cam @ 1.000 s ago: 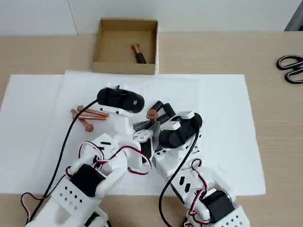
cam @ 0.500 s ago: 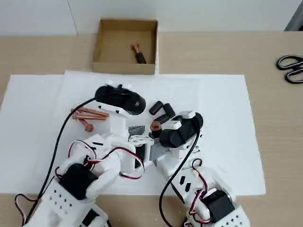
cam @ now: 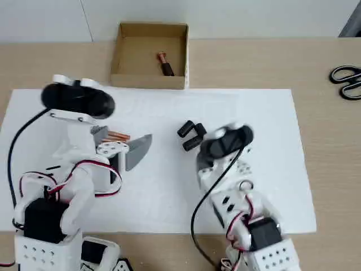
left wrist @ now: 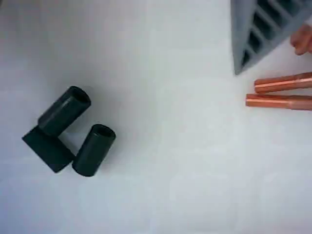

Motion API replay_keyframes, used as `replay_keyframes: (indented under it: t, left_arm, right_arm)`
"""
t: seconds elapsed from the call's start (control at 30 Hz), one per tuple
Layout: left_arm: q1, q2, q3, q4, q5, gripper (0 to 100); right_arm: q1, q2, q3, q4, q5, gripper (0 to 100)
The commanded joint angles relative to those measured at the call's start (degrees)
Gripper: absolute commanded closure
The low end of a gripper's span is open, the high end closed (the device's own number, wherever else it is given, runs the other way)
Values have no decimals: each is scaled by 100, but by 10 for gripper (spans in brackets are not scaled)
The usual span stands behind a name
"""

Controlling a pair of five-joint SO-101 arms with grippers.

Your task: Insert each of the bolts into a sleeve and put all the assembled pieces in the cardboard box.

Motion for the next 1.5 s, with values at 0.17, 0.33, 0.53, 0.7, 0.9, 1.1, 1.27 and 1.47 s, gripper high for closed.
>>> replay_keyframes:
  t: [0.17, 0.33, 0.53, 0.7, 0.9, 1.1, 1.27, 1.47]
  left_arm:
    - [-149, -18, -180, -70, 229, 686]
    - [-149, -26, -92, -70, 229, 686]
    - [-158, -44, -4, -44, 193, 686]
    - [-158, -26, -4, -53, 193, 687]
    - [-158, -18, -4, -53, 193, 687]
    - [-158, -18, 4, -62, 202, 687]
    - [-158, -18, 4, -62, 202, 687]
    - [-158, -18, 4, -62, 211, 687]
  right_arm:
    - [365, 4198, -3938, -593, 404, 995]
    - [347, 6993, -5996, -1965, 387, 995]
    - [356, 9534, -7930, -3662, 387, 995]
    - [347, 10897, -8985, -4444, 387, 995]
    - [338, 12092, -9723, -4954, 396, 995]
    - [347, 12752, -9934, -5095, 413, 994]
    - [356, 12971, -9934, -5095, 404, 887]
    - [356, 12866, -9952, -5086, 413, 728]
